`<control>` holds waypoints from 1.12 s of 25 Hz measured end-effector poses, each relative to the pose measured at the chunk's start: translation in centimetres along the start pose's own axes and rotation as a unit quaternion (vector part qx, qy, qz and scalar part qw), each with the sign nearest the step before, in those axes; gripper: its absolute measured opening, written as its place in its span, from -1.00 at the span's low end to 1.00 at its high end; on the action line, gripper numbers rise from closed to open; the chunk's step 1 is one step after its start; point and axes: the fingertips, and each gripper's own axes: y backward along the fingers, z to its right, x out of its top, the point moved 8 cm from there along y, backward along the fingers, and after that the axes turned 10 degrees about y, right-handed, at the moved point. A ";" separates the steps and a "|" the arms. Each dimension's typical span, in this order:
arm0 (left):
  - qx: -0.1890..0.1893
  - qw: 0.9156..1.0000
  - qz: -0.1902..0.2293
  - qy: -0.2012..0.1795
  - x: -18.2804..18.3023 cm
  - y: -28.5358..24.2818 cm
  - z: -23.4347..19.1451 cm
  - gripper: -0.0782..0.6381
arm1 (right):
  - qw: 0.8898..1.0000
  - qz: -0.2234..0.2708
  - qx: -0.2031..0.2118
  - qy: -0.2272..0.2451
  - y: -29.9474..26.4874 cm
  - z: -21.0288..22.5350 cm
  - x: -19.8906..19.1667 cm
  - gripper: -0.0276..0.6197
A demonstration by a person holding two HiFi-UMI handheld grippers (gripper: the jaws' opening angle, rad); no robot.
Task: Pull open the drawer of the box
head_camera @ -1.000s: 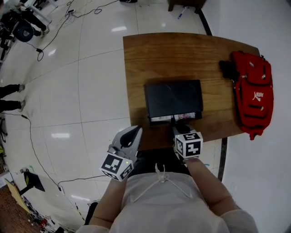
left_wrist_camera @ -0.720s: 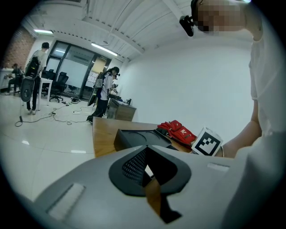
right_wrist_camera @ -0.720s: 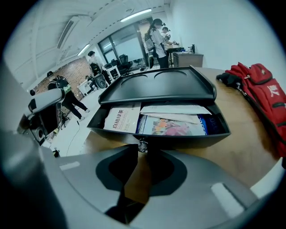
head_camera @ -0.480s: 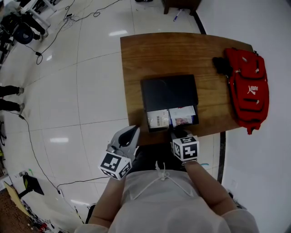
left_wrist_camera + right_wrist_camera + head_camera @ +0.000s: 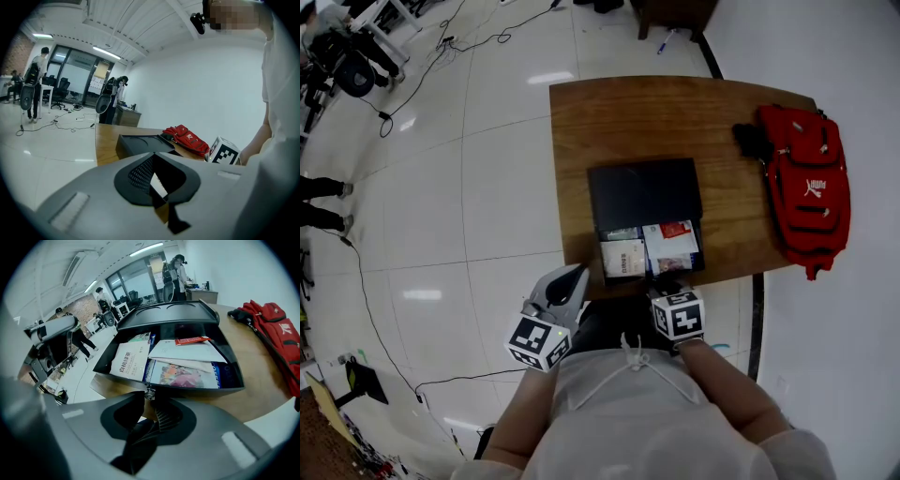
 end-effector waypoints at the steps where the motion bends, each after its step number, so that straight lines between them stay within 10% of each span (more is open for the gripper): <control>1: 0.002 1.000 0.001 0.000 0.1 0.0 -0.1 -0.76 | 1.000 0.000 0.002 -0.001 0.1 0.0 0.1 -0.69; 12: 0.010 1.000 0.027 0.001 1.9 -0.8 0.6 -0.76 | 0.993 0.115 0.012 -0.008 6.4 0.2 3.8 -0.90; 28: -0.036 0.994 0.095 -0.041 7.4 1.8 2.0 -0.76 | 0.936 0.320 -0.054 0.132 14.0 -3.0 12.4 -0.90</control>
